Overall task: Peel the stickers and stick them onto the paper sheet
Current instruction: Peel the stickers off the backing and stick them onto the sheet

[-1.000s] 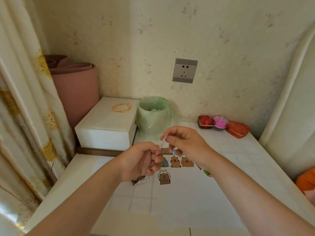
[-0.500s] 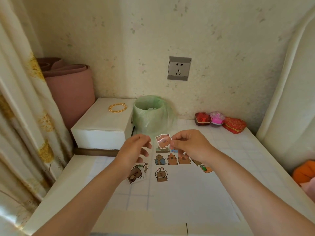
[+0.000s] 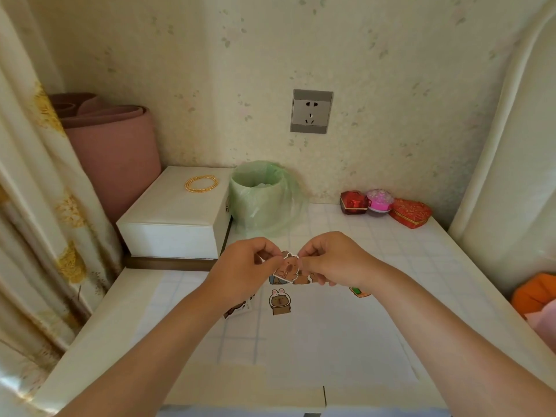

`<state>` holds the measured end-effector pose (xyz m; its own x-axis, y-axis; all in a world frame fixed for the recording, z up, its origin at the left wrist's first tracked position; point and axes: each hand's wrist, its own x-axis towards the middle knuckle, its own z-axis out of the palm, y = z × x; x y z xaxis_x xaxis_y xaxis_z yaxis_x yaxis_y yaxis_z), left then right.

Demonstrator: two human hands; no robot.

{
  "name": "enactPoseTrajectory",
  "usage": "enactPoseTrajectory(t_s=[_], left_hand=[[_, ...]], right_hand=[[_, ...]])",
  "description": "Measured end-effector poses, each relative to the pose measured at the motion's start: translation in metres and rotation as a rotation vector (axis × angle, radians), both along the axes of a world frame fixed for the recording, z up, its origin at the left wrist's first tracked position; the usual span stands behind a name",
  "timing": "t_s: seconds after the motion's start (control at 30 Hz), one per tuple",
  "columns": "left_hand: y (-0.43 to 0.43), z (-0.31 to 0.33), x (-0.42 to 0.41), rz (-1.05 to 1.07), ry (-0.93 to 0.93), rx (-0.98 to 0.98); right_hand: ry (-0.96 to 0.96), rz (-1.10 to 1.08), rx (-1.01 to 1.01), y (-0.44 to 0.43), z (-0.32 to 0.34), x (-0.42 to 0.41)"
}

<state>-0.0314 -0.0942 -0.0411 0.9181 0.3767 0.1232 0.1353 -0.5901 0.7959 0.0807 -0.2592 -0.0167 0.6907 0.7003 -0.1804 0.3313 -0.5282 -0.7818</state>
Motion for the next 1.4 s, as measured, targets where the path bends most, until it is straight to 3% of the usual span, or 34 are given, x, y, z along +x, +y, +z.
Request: enactPoseTrajectory(t_s=[0.1,0.27,0.53,0.93,1.1,1.13,1.2,1.3,1.4], left_hand=[[-0.003,-0.002,0.002,-0.010,0.016,0.079],[-0.010,-0.002,0.008,0.076,-0.008,0.069],[-0.015,0.003,0.009,0.115,-0.022,-0.257],[-0.023,0.002,0.002,0.107,0.028,-0.396],[-0.025,-0.002,0.000,0.112,0.024,-0.413],[-0.023,-0.004,0.000,0.121,0.018,-0.381],[-0.016,-0.011,0.000,0.105,0.031,-0.130],[-0.008,-0.020,-0.002,-0.057,0.139,0.274],[-0.006,-0.030,-0.002,-0.228,0.295,0.508]], right_hand=[[0.078,-0.050,0.063,-0.002,0.001,0.001],[0.391,-0.213,0.313,-0.003,-0.001,0.004],[0.219,-0.212,0.351,-0.007,-0.007,0.001],[0.190,-0.190,0.337,-0.014,-0.015,-0.004],[0.102,-0.304,0.277,-0.023,-0.017,-0.002],[0.093,-0.322,0.229,-0.027,-0.018,0.000],[0.125,-0.325,0.130,-0.032,-0.021,0.004],[0.193,-0.284,-0.037,-0.033,-0.030,0.001],[0.167,-0.243,-0.114,-0.029,-0.037,-0.002]])
